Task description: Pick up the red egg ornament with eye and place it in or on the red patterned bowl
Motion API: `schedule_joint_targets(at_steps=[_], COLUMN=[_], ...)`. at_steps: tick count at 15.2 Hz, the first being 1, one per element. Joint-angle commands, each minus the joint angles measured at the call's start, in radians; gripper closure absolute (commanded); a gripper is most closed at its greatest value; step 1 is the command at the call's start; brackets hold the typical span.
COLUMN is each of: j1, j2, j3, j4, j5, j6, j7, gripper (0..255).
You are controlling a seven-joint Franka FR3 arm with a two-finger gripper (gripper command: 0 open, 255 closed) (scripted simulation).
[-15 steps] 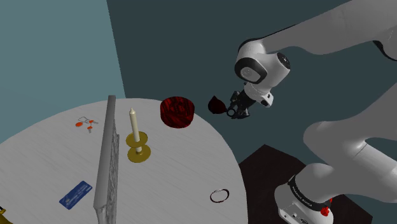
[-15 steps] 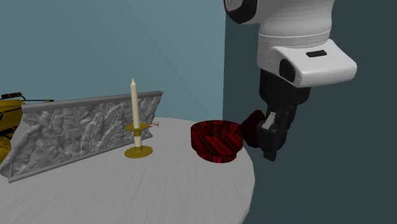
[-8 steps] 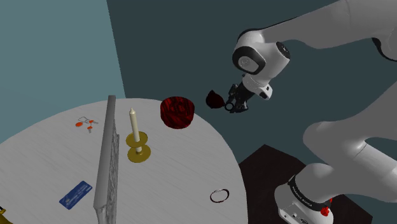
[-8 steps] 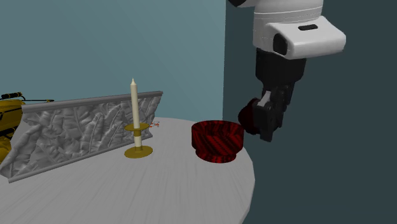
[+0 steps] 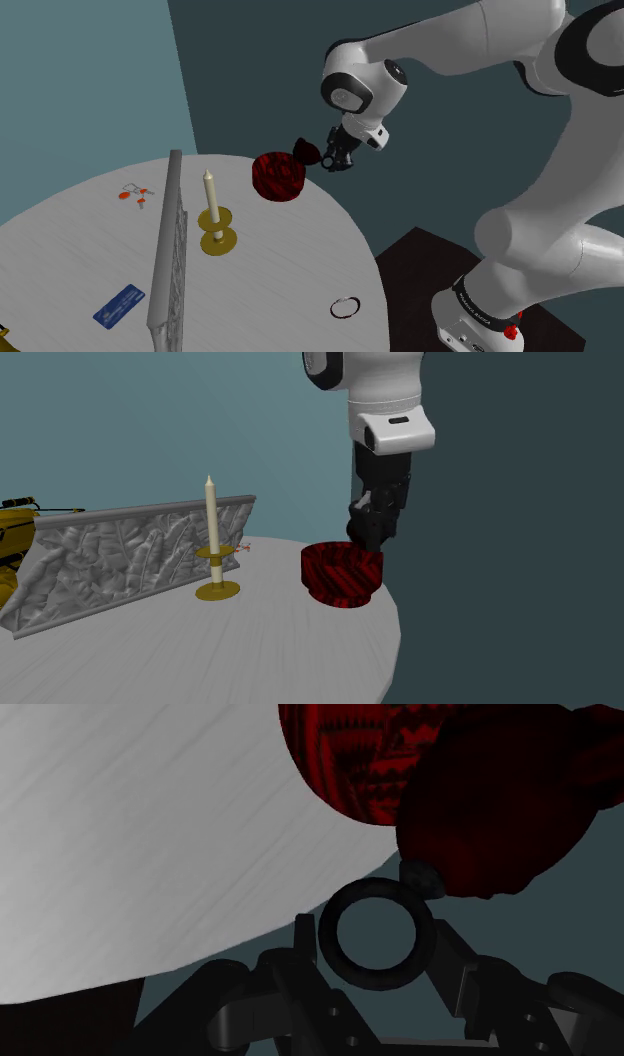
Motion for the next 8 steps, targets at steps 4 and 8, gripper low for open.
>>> schedule_joint_targets(at_steps=[4, 8], j1=[0.289, 0.464], j2=[0.164, 0.307], j3=[-0.147, -0.212], j4=[0.210, 0.424], j5=[-0.129, -0.199], j6=[0.114, 0.213], j7=[0.109, 0.122], gripper=[255, 255])
